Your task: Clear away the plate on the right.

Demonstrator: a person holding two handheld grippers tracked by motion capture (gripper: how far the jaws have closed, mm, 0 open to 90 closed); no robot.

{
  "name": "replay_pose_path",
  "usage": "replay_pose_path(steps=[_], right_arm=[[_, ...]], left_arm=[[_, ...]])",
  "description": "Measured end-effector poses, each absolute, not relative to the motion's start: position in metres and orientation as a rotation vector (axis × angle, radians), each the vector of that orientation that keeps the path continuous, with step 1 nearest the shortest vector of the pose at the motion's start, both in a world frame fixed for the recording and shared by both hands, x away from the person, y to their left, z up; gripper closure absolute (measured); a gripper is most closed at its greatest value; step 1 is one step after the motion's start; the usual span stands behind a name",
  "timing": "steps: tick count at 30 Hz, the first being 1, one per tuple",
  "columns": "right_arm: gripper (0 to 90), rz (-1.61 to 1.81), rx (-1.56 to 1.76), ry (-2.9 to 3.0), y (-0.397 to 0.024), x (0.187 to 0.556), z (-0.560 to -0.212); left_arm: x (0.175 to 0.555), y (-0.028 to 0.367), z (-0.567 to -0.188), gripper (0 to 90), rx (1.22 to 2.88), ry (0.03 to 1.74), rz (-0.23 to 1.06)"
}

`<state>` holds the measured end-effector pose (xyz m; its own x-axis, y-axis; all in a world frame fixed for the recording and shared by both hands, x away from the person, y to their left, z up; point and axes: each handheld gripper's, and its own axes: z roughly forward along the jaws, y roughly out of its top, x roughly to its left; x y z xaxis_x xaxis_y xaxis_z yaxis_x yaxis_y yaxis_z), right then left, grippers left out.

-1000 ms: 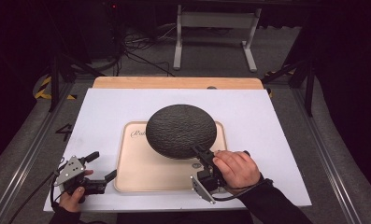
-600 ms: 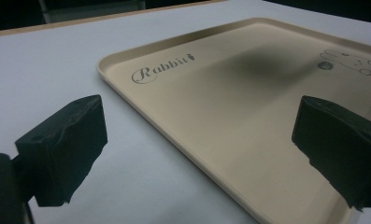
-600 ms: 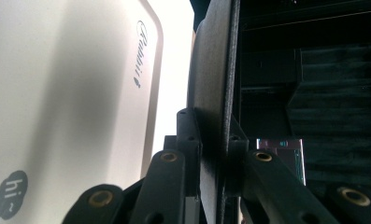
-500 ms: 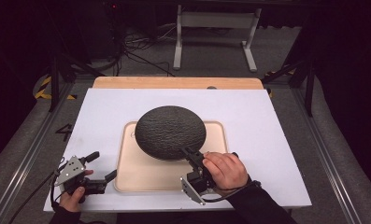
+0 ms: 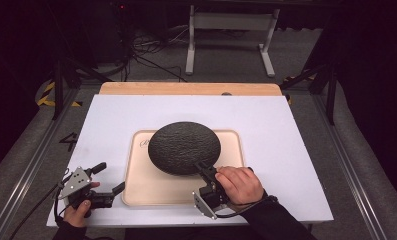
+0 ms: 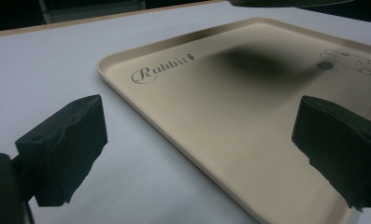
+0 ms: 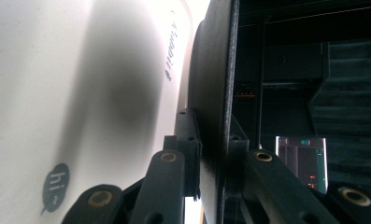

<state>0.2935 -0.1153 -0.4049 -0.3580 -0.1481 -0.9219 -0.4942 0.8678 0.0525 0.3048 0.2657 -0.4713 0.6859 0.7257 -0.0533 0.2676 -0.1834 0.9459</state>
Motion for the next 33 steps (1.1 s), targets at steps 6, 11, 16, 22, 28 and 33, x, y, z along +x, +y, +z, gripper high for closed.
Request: replay_pose_path(steps=[6,11,16,22,28,33], right_arm=[[82.7,0.39,-0.468,1.959,-0.116,0.294,-0.41],[82.3,0.383,-0.462,1.984,-0.117,0.296,-0.414],[82.1,0.38,-0.462,2.009,-0.117,0.297,-0.418],[82.1,0.367,-0.454,2.026,-0.119,0.299,-0.42],[81.5,0.372,-0.447,2.043,-0.119,0.3,-0.422],[81.4,0.37,-0.451,2.05,-0.119,0.301,-0.423]], left_arm=[[0.305,0.266,-0.471,4.1,1.755,0.797,0.5],[0.305,0.266,-0.471,4.1,1.755,0.797,0.5],[0.305,0.266,-0.471,4.1,1.756,0.796,0.501],[0.305,0.266,-0.471,4.1,1.757,0.794,0.502],[0.304,0.265,-0.471,4.1,1.755,0.796,0.5],[0.304,0.265,-0.471,4.1,1.756,0.795,0.5]])
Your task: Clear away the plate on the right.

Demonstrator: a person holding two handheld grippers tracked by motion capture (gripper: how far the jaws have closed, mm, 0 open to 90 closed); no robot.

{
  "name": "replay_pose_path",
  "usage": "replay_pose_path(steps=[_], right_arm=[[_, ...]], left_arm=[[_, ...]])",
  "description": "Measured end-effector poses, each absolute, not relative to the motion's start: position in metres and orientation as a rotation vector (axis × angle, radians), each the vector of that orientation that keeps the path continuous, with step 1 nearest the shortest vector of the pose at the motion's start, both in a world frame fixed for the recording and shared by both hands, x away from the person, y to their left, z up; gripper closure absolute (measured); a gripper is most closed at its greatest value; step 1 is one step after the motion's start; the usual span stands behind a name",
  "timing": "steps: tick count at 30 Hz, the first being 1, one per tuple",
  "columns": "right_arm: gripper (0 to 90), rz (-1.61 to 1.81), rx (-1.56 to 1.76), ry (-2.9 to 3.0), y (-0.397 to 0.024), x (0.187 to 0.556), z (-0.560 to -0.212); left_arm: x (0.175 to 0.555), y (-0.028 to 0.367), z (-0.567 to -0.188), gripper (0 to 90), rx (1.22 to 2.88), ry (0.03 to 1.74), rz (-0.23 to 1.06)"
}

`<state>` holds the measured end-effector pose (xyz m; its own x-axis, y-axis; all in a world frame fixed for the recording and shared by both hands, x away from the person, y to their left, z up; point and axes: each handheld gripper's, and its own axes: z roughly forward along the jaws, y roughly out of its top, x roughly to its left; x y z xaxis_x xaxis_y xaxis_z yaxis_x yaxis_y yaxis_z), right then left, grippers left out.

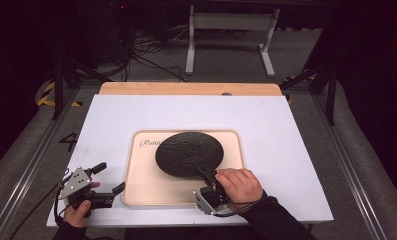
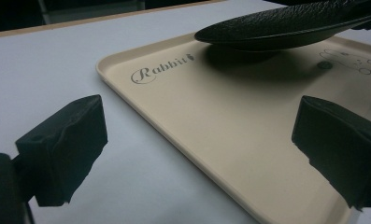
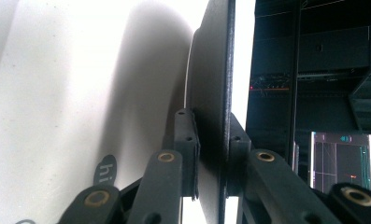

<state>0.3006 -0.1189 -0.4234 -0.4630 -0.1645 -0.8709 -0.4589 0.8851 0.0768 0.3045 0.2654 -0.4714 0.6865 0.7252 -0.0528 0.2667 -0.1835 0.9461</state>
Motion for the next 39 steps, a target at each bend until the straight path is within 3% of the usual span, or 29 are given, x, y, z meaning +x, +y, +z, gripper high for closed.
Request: replay_pose_path(steps=[39], right_arm=[[83.2,0.361,-0.518,2.13,-0.12,0.302,-0.448]], left_arm=[[0.304,0.265,-0.471,4.3,1.757,0.799,0.503]])
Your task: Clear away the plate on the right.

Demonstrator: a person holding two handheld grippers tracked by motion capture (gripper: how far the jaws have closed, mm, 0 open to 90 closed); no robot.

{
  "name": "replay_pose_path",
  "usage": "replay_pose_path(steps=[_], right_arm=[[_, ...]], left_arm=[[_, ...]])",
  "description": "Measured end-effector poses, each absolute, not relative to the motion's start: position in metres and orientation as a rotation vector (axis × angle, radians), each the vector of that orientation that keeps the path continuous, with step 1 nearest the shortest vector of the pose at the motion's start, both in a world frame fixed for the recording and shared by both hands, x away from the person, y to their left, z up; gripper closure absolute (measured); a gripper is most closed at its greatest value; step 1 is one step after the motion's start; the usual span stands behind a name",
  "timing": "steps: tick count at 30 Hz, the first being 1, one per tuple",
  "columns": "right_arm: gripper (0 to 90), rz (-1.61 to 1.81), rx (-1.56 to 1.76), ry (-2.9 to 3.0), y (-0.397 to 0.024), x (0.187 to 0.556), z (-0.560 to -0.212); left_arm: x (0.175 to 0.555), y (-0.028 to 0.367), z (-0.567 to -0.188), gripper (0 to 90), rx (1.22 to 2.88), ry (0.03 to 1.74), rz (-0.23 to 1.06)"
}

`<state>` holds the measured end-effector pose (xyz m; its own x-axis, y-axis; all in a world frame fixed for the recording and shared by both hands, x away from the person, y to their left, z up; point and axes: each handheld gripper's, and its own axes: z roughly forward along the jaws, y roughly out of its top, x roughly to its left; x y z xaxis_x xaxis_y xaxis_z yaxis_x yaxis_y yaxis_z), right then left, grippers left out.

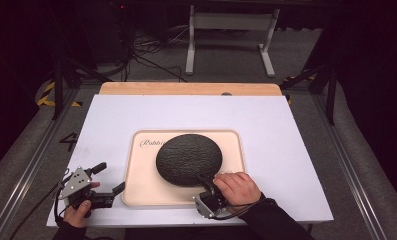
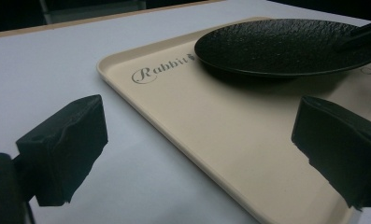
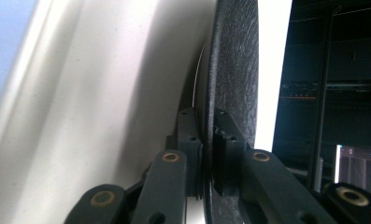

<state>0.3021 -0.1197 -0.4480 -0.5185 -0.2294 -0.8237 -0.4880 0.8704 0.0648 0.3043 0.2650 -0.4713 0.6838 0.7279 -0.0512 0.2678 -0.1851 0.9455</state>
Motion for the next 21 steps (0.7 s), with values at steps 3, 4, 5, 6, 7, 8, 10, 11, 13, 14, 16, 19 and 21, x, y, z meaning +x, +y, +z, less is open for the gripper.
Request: replay_pose_path(steps=[3,4,5,6,7,8,10,11,13,14,16,19,21], right_arm=[[81.4,0.37,-0.509,2.152,-0.121,0.303,-0.449],[80.8,0.372,-0.508,2.158,-0.121,0.303,-0.45],[80.0,0.374,-0.507,2.163,-0.121,0.303,-0.451],[78.7,0.38,-0.503,2.174,-0.121,0.304,-0.452],[77.6,0.378,-0.508,2.186,-0.121,0.304,-0.453],[76.8,0.38,-0.507,2.194,-0.121,0.304,-0.454],[74.8,0.39,-0.506,2.214,-0.121,0.305,-0.456],[73.9,0.394,-0.504,2.223,-0.12,0.305,-0.457],[73.3,0.396,-0.503,2.229,-0.12,0.305,-0.457],[72.9,0.399,-0.501,2.236,-0.12,0.305,-0.458],[72.8,0.401,-0.509,2.239,-0.119,0.305,-0.459],[72.1,0.402,-0.507,2.246,-0.118,0.304,-0.458],[71.8,0.402,-0.508,2.247,-0.118,0.304,-0.458]], left_arm=[[0.304,0.265,-0.471,4.3,1.757,0.8,0.504],[0.304,0.265,-0.471,4.3,1.757,0.8,0.504],[0.304,0.265,-0.471,4.3,1.757,0.8,0.504],[0.304,0.265,-0.471,4.3,1.758,0.799,0.503],[0.304,0.265,-0.471,4.3,1.757,0.799,0.504],[0.304,0.265,-0.471,4.3,1.757,0.8,0.504],[0.304,0.265,-0.471,4.3,1.757,0.799,0.504],[0.304,0.265,-0.471,4.3,1.758,0.798,0.504],[0.304,0.265,-0.471,4.3,1.758,0.798,0.503],[0.304,0.265,-0.471,4.3,1.758,0.798,0.504],[0.304,0.265,-0.471,4.3,1.758,0.798,0.503],[0.304,0.265,-0.471,4.3,1.756,0.799,0.502],[0.304,0.265,-0.471,4.3,1.758,0.796,0.505]])
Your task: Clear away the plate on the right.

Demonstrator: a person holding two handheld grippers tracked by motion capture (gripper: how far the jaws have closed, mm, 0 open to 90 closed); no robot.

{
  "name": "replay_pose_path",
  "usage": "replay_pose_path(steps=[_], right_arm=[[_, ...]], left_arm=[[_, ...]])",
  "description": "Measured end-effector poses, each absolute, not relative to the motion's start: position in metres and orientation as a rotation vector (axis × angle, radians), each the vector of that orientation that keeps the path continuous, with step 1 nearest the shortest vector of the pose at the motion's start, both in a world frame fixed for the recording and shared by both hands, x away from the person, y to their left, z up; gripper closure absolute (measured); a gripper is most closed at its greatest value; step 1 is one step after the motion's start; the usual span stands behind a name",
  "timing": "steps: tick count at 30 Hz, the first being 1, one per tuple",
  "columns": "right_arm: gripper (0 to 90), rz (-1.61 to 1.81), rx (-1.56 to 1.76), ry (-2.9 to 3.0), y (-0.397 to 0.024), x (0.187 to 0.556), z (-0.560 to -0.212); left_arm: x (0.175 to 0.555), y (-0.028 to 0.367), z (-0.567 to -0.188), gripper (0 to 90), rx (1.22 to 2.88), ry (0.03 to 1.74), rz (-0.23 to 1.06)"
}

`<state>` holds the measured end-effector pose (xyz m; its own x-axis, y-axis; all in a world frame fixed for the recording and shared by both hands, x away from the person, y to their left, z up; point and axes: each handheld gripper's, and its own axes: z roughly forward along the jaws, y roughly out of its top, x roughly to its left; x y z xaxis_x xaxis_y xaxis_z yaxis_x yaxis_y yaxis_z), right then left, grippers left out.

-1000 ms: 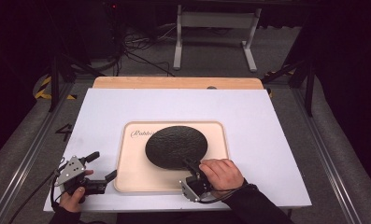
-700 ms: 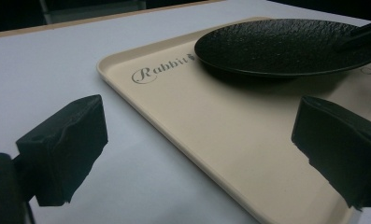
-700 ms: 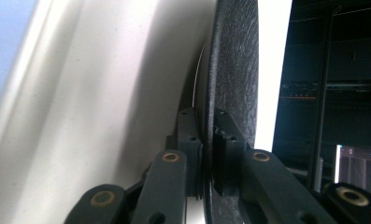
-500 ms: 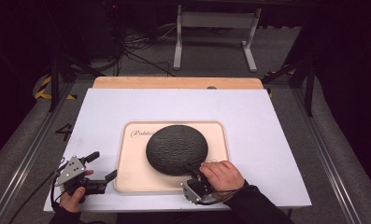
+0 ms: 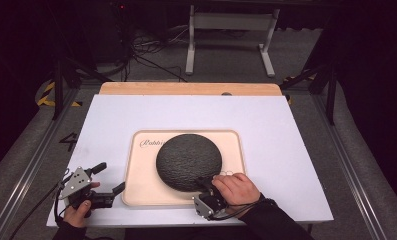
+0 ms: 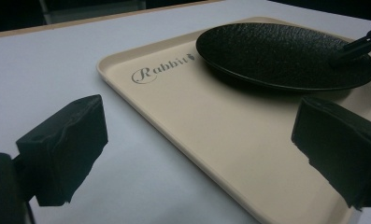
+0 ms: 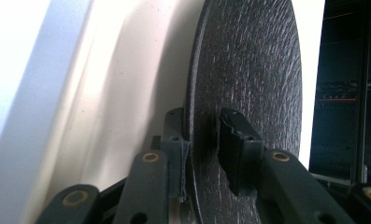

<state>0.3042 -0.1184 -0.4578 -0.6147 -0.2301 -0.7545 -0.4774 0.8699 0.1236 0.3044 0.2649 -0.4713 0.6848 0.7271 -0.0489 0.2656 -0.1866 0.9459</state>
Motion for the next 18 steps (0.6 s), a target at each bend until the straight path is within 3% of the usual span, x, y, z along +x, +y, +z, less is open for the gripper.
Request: replay_pose_path(steps=[9,18], right_arm=[[61.8,0.424,-0.501,2.278,-0.118,0.301,-0.453],[51.8,0.691,-0.387,2.367,-0.126,0.3,-0.435]], left_arm=[[0.305,0.265,-0.471,4.3,1.764,0.793,0.505],[0.305,0.265,-0.471,4.3,1.765,0.799,0.495]])
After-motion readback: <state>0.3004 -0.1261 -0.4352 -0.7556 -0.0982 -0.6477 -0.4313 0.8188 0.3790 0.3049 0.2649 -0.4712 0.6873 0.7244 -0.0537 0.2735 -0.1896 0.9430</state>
